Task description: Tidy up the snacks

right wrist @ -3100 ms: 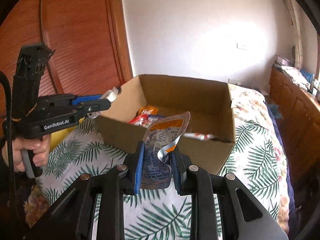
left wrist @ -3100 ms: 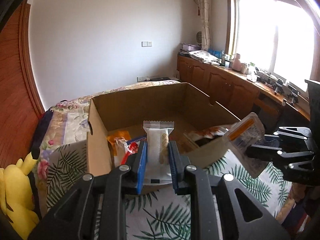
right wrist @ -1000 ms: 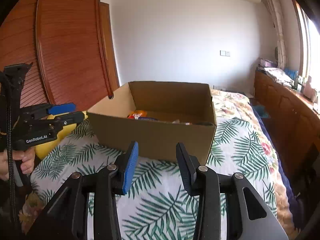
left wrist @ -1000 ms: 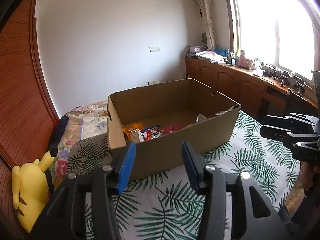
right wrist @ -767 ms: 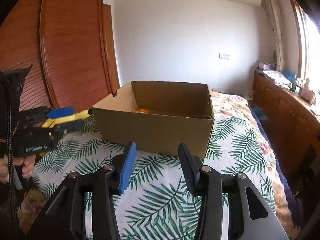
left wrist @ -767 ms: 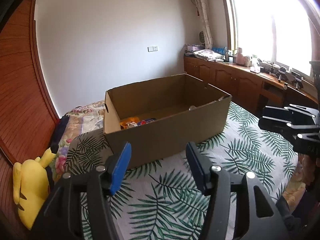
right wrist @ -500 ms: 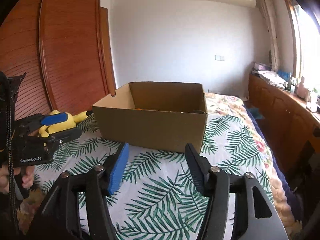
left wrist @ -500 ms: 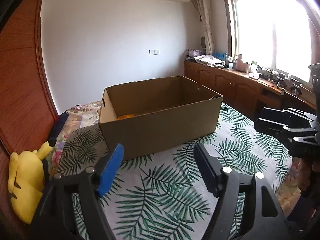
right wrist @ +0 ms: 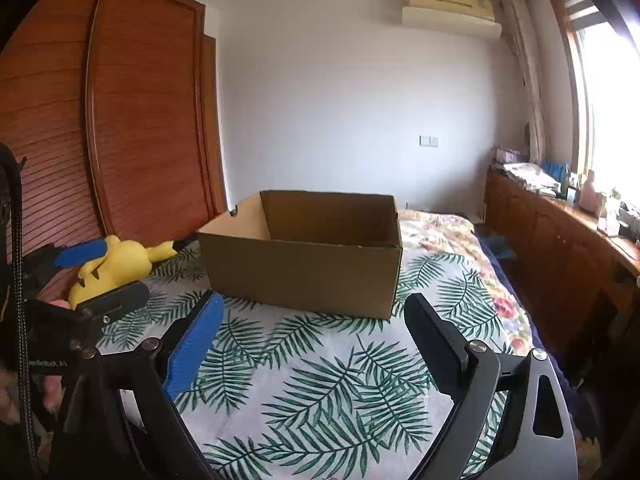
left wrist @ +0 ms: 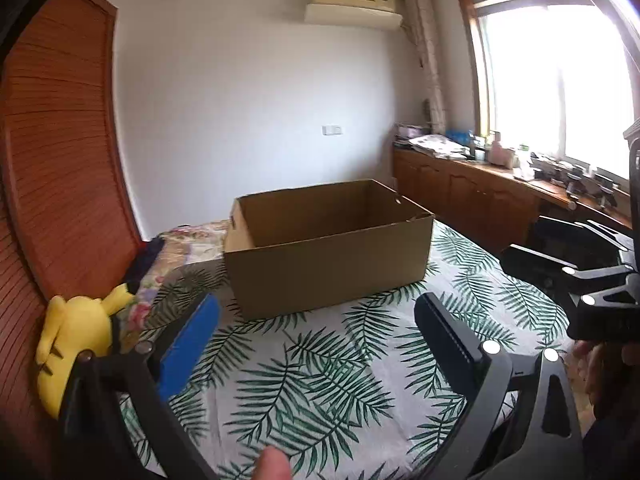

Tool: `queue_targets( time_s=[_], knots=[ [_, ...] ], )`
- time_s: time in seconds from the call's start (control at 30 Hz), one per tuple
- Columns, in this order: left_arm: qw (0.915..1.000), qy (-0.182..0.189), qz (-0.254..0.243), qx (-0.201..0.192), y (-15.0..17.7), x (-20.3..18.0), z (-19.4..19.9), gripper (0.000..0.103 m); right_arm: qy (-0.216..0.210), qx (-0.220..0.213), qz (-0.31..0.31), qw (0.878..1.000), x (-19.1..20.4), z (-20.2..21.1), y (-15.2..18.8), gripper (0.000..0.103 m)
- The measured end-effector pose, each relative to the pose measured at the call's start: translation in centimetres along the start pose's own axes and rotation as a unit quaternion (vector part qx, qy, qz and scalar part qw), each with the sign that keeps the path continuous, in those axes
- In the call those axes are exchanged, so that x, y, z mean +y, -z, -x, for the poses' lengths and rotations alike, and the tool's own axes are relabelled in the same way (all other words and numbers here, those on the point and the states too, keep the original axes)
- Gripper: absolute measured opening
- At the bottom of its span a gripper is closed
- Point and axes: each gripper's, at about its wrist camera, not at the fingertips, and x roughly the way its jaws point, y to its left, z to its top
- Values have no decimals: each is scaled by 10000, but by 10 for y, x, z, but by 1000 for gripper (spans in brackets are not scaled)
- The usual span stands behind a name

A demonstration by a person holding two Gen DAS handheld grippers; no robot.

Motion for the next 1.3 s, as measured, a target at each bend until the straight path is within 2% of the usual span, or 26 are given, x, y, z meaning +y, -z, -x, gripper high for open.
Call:
queue_targets(
  time_s=[0.1,0.2,0.33,0.7,1.3],
  knots=[
    [9997,-157,197,-3,2,-1,9,99,73,-83,-28,9999,2,8,0,94],
    [9991,-68,401,71,6,3,13,99,116,-107,-103,9998,2,14,2,94],
    [9983,-177,544,47,12,8,17,99,240,-137,-91,9996,4,19,7,94],
    [9982,-253,534,85,25,9,11,99,326,25,-232,9992,3,11,25,94],
    [9983,-288,513,56,27,10,12,99,366,-41,-218,9991,3,13,26,94]
  ],
)
